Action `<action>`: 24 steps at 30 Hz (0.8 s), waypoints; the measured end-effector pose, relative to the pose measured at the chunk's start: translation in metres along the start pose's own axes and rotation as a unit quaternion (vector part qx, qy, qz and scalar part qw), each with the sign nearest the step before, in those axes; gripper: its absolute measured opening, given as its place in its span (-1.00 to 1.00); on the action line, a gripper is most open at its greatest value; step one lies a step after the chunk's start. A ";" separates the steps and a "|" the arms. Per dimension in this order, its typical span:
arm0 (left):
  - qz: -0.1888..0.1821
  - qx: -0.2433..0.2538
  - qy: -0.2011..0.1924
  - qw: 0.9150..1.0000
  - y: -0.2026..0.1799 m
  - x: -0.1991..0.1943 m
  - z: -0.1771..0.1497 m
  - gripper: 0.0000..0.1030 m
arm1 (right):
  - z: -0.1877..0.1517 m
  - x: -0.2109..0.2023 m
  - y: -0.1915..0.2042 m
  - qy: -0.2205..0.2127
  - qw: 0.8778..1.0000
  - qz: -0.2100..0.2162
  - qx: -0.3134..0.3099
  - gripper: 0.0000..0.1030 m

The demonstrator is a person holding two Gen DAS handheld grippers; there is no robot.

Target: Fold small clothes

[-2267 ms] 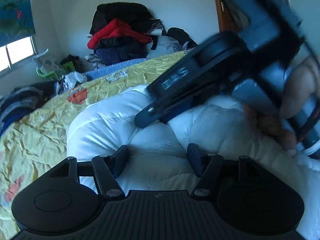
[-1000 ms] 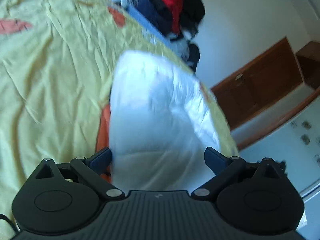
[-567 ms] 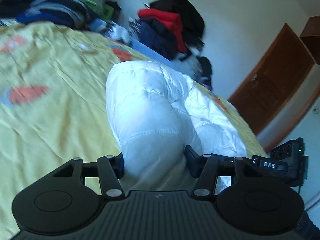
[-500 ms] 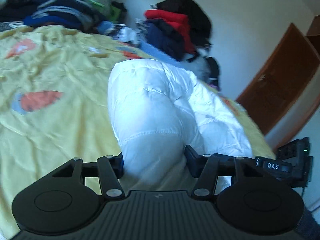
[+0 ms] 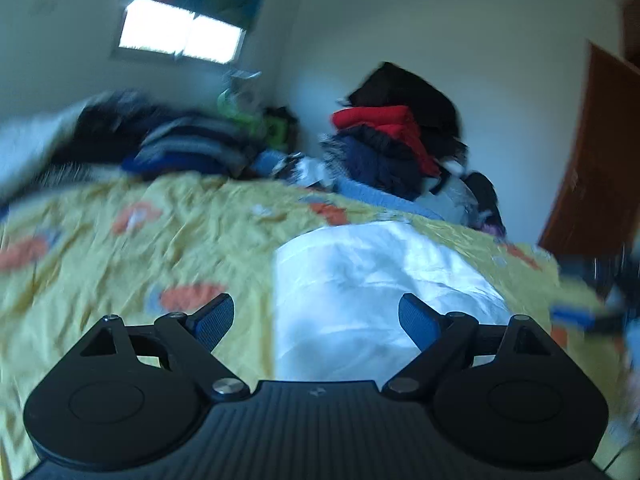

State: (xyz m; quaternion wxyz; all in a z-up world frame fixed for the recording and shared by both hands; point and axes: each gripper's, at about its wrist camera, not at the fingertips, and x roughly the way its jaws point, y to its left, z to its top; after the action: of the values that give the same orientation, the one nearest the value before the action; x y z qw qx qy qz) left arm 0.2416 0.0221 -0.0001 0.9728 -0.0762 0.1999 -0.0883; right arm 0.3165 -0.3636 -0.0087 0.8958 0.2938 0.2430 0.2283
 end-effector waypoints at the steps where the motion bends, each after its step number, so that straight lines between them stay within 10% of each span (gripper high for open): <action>1: -0.001 0.025 -0.002 1.000 -0.011 0.007 0.004 0.75 | 0.004 0.007 0.014 0.007 1.000 0.018 -0.012 0.73; 6: 0.064 0.099 -0.025 0.993 -0.044 0.066 0.030 0.75 | 0.019 0.090 0.079 0.078 0.991 0.059 -0.094 0.87; 12: 0.105 0.150 0.107 0.977 -0.051 0.162 0.018 0.76 | 0.024 0.193 0.061 0.150 0.982 -0.038 -0.109 0.85; 19: 0.072 0.092 0.139 0.983 -0.033 0.181 0.007 0.78 | 0.001 0.208 0.004 0.147 0.987 -0.022 -0.053 0.78; 24: 0.083 0.103 0.086 0.987 -0.029 0.147 0.004 0.79 | 0.010 0.189 0.010 0.130 0.990 -0.036 -0.035 0.70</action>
State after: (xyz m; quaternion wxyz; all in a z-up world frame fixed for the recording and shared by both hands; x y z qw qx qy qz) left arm 0.3718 -0.0350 -0.0468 0.9586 0.0494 0.2783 -0.0337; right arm 0.4666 -0.2563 -0.0522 0.8741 0.2213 0.3594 0.2404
